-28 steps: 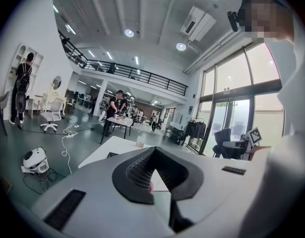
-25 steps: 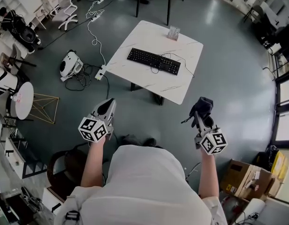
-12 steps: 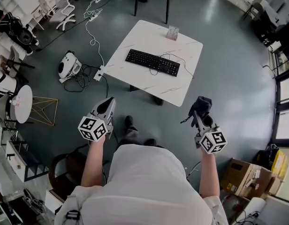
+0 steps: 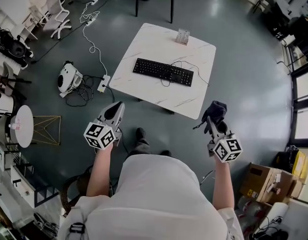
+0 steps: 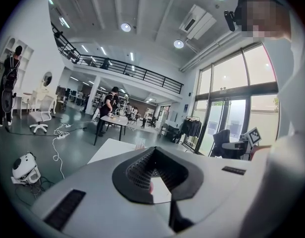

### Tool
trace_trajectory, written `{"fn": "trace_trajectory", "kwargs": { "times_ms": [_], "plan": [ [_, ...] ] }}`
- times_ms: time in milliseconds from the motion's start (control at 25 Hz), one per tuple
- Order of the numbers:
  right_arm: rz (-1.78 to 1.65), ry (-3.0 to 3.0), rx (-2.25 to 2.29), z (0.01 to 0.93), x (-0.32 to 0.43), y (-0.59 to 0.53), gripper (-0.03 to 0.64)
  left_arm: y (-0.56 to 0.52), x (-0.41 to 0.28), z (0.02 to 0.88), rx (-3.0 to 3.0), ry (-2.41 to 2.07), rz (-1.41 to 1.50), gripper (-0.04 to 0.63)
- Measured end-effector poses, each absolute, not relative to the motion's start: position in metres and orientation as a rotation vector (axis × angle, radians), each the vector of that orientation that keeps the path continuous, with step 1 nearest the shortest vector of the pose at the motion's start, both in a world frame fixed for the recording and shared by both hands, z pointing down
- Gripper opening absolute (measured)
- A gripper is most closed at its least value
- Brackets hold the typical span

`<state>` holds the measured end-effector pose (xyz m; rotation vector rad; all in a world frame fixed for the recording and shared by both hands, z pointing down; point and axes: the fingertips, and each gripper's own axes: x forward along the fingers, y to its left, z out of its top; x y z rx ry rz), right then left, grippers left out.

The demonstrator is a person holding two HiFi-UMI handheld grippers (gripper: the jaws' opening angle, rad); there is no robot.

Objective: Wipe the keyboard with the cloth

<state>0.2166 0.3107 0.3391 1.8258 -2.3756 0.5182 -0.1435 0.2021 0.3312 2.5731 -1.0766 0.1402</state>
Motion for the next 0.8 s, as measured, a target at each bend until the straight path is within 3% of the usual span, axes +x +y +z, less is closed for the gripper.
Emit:
{"fn": "trace_trajectory", "kwargs": {
  "times_ms": [800],
  "plan": [
    [0.584, -2.166, 1.989, 0.349, 0.168, 0.217, 0.115, 0.050, -0.165, 0.356, 2.641, -0.843, 0.256, 0.012]
  ]
}}
